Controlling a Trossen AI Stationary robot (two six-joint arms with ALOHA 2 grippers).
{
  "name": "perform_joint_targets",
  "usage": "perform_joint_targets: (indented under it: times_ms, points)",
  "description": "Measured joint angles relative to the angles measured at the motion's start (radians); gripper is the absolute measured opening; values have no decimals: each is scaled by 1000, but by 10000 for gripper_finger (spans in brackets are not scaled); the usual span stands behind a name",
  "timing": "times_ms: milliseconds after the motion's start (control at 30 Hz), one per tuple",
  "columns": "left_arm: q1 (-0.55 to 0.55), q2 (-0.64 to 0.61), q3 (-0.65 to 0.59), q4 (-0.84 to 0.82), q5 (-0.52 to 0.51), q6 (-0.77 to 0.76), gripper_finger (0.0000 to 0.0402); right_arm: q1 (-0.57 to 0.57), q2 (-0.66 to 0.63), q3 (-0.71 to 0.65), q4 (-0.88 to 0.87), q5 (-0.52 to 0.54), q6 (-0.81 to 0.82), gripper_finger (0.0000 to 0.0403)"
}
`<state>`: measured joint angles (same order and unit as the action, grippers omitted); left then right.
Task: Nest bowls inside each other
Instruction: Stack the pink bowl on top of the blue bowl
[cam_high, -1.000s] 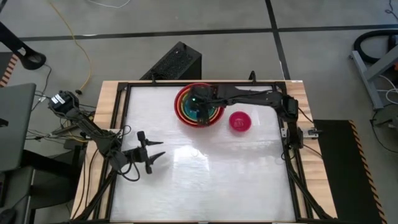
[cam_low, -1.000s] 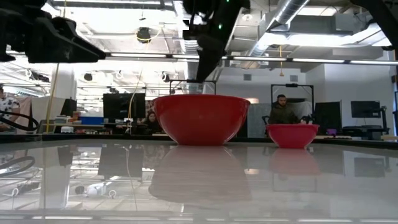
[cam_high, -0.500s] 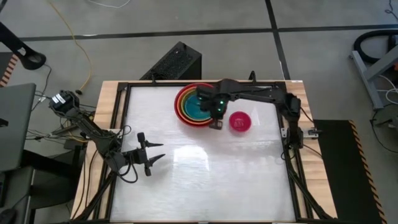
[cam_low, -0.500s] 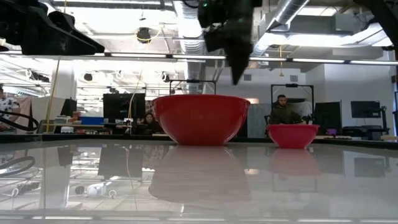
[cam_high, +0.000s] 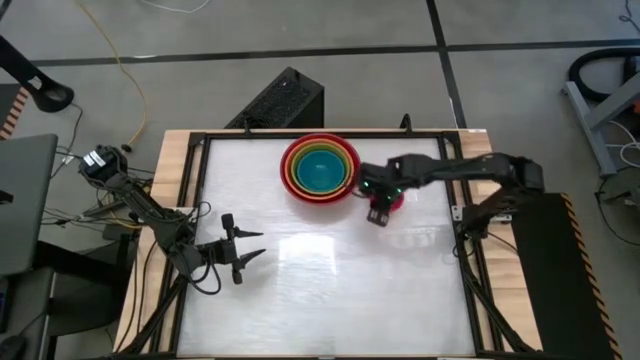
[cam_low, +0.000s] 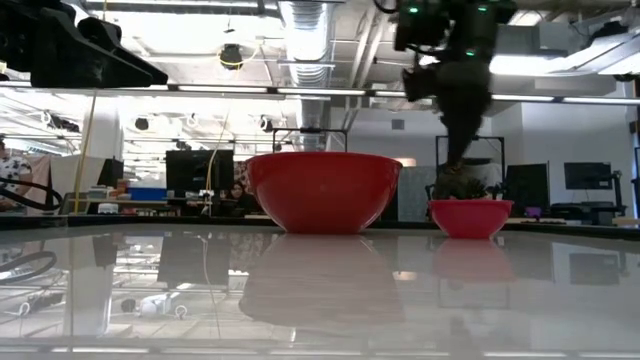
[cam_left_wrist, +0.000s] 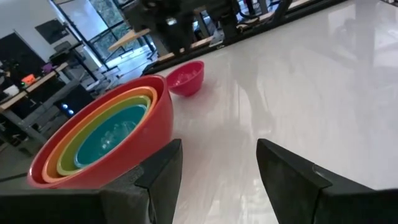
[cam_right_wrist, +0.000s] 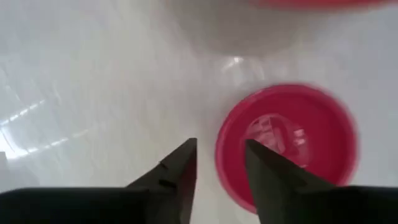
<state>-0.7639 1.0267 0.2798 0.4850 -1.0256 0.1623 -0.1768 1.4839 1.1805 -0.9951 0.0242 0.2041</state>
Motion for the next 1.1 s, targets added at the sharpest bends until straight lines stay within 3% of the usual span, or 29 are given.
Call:
perform_joint_targets:
  times_ms: [233, 400, 500, 900, 1000, 1100]
  points:
    - [0, 0, 0, 4, -1, -1, 196, 84, -56, -155, 57, 2, 9, 243]
    - [9, 0, 0, 4, 0, -12, 196, 116, -57, -199, 115, 61, 9, 268]
    - [19, 0, 0, 5, 1, -34, 196, 112, -56, -217, 110, 151, 10, 269]
    - [31, 0, 0, 5, 35, -40, 196, 34, -56, -359, 308, 160, 6, 269]
    - [31, 0, 0, 5, 36, -41, 196, 24, -56, -377, 348, 158, 5, 250]
    - [31, 0, 0, 5, 36, -42, 196, 23, -56, -389, 363, 158, 1, 202]
